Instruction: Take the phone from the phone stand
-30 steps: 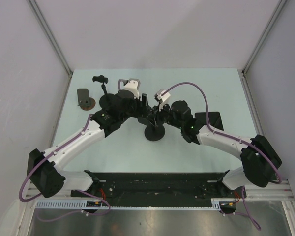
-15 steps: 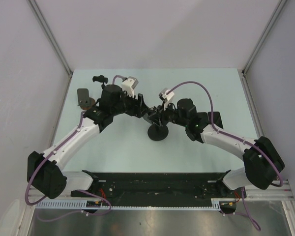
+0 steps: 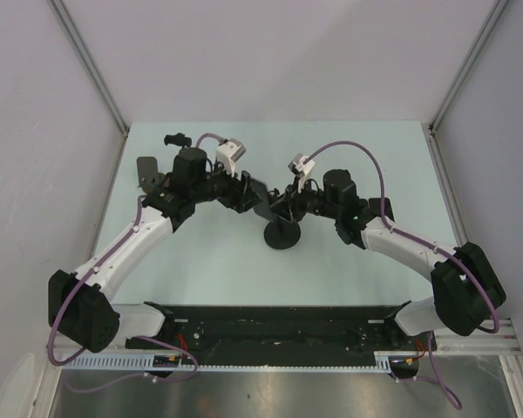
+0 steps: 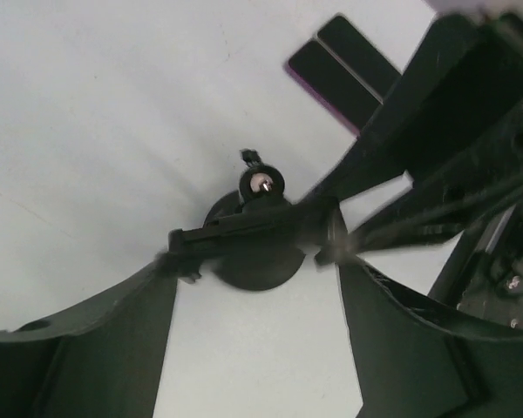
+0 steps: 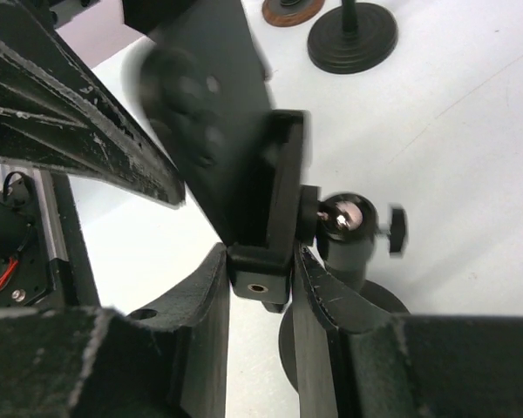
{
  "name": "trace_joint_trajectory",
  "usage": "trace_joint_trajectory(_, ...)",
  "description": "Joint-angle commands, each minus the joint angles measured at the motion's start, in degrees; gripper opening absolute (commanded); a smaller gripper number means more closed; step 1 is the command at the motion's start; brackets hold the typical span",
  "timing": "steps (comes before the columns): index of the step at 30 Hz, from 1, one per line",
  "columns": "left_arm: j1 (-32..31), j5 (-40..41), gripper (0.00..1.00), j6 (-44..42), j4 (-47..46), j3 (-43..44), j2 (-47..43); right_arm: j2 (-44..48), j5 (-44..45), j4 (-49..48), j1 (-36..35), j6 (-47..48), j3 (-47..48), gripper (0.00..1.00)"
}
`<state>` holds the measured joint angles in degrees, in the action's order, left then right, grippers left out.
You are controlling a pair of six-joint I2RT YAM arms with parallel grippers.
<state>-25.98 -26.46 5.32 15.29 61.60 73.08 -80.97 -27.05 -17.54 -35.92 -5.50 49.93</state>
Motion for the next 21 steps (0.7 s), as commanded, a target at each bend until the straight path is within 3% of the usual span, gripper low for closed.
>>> trace_joint_trajectory(1, 5.5, -0.7, 0.0, -10.4, 2.1, 2.5, -4.3, 1.9, 3.2, 4.1, 6.7, -1.2, -0.9, 0.0)
trace_joint_trajectory(9, 6.2, -1.8, 0.01, -9.2, 2.6, 3.3, -4.0, 1.5, 0.3, 4.0, 8.3, -1.3, -0.8, 0.0)
trace_joint_trajectory(10, 5.9, -1.8, 0.22, -8.3, 2.4, 3.6, -4.0, 1.5, 0.4, 3.9, 8.3, -1.4, -0.8, 0.0)
trace_joint_trajectory(13, 2.6, 2.5, 0.59, -5.7, 1.0, 4.0, -4.3, 1.8, 2.2, 3.7, 7.8, -1.4, -0.8, 0.0)
trace_joint_trajectory(14, 1.0, 6.5, 0.82, -4.0, 0.4, 3.9, -4.8, 1.9, 2.9, 3.7, 7.6, -1.4, -0.8, 0.0)
trace_joint_trajectory(15, -0.6, 9.2, 0.92, -3.2, -1.7, 3.7, -5.0, 1.9, 3.5, 3.5, 7.3, -1.4, -0.8, 0.0)
trace_joint_trajectory(16, -3.3, 10.7, 1.0, -2.1, -3.4, 2.7, -5.1, 1.8, 4.6, 3.2, 6.9, -1.4, -0.8, 0.0)
trace_joint_trajectory(21, -8.2, 18.7, 1.0, 6.6, -15.1, -0.8, -5.0, 1.3, 6.0, 1.4, 6.0, -2.6, -0.7, 0.0)
